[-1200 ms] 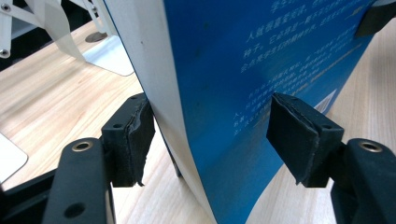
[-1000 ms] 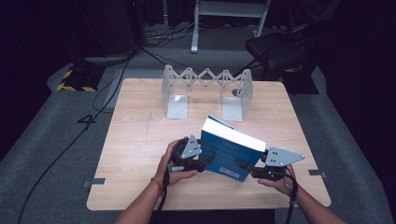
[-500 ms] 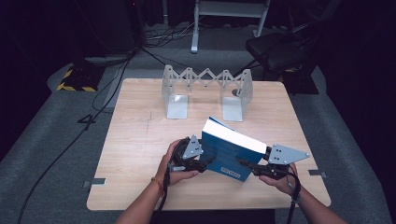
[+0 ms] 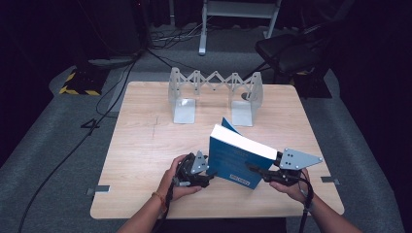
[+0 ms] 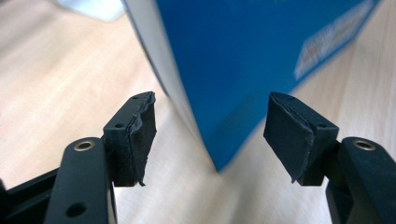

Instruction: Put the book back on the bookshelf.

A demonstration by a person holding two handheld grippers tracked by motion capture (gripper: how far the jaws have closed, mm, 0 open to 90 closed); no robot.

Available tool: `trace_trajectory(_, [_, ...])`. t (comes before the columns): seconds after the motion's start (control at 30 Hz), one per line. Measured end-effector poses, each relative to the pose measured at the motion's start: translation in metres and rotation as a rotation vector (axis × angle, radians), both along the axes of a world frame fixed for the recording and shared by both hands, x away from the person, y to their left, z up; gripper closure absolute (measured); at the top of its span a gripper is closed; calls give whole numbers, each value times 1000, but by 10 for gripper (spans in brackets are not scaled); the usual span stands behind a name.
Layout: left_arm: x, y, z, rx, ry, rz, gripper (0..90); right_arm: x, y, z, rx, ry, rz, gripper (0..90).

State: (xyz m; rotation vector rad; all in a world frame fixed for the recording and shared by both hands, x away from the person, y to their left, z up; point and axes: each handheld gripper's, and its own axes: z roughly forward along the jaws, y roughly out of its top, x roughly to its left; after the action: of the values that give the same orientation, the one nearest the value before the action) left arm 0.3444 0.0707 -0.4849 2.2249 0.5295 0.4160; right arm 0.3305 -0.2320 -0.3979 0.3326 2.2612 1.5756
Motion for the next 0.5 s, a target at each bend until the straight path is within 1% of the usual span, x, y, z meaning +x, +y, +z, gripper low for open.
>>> trace_trajectory(0.03, [-1,-1,-5,21,5,-4,345,0,0,0,4,4,-3,598])
trace_trajectory(0.07, [-1,-1,-5,21,5,-4,344,0,0,0,4,4,-3,598])
trace_trajectory(0.1, [-2,-2,-8,29,16,-4,344,0,0,0,10,7,-5,598])
trace_trajectory(0.17, [-2,-4,-13,48,16,1,346,0,0,2,3,3,-4,596])
trace_trajectory(0.2, [-1,-7,-17,60,20,17,362,-1,0,3,6,1,0,593])
trace_trajectory(0.23, [-1,-7,-17,60,20,17,373,-1,0,5,12,-2,0,592])
trace_trajectory(0.27, [-1,-9,-17,44,-6,51,402,-2,-1,6,19,-6,0,591])
trace_trajectory(0.3, [-1,-9,-17,44,-6,51,413,-2,-1,6,19,-6,0,591])
trace_trajectory(0.37, [2,-9,-17,41,-12,83,415,-3,-1,9,28,-13,2,590])
trace_trajectory(0.43, [4,-9,-17,28,-7,83,394,-4,-2,12,35,-18,1,589])
trace_trajectory(0.5, [5,-10,-17,30,-13,84,391,-4,-2,15,36,-20,3,589])
